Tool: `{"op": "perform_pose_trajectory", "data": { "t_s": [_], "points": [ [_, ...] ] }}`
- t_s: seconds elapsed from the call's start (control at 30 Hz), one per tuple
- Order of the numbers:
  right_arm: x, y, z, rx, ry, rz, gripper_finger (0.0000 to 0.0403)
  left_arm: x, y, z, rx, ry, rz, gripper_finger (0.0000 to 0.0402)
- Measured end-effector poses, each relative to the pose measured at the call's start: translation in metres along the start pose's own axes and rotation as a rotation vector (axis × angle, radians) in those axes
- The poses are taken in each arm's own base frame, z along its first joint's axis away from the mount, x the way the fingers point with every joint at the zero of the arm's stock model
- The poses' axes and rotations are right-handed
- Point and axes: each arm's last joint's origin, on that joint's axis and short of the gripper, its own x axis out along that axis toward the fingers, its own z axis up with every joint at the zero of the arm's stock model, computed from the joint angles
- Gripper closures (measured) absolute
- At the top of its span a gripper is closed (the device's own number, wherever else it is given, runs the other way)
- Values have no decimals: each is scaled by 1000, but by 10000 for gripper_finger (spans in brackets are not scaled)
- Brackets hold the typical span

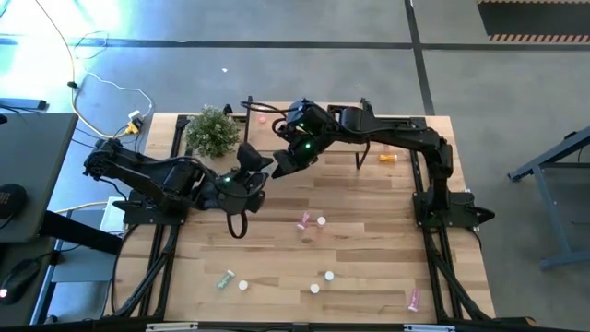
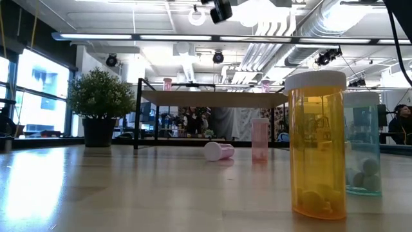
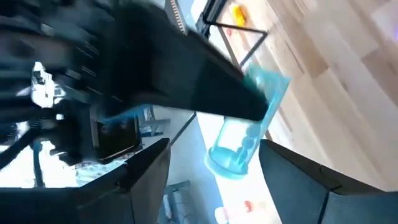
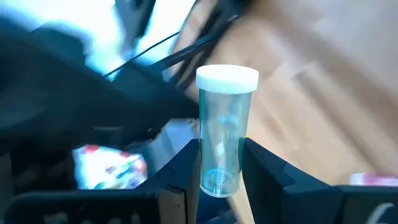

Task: Pick and place medicine bottles onto shelf by color
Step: Put the top left blue pill bottle on the shelf

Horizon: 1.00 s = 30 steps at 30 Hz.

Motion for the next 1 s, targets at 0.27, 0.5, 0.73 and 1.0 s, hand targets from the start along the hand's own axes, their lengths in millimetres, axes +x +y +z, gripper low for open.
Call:
{"op": "perform_pose_trajectory", "data": {
  "t_s": [0.27,0.5,0.73,1.0],
  "points": [
    [-6,-12,8,-58,-59,-93,315,-15,9,-13,-189,-31,8,170],
    [-14,-15,15,-208,-130,-150,315,-33,21,-31,-486,-83,-3,170],
    [-40,1,17,-419,-353,-239,315,-52,31,-54,-739,-159,-58,170],
    [-93,41,5,-663,-723,-332,315,-71,41,-78,-881,-210,-47,171]
  ]
}}
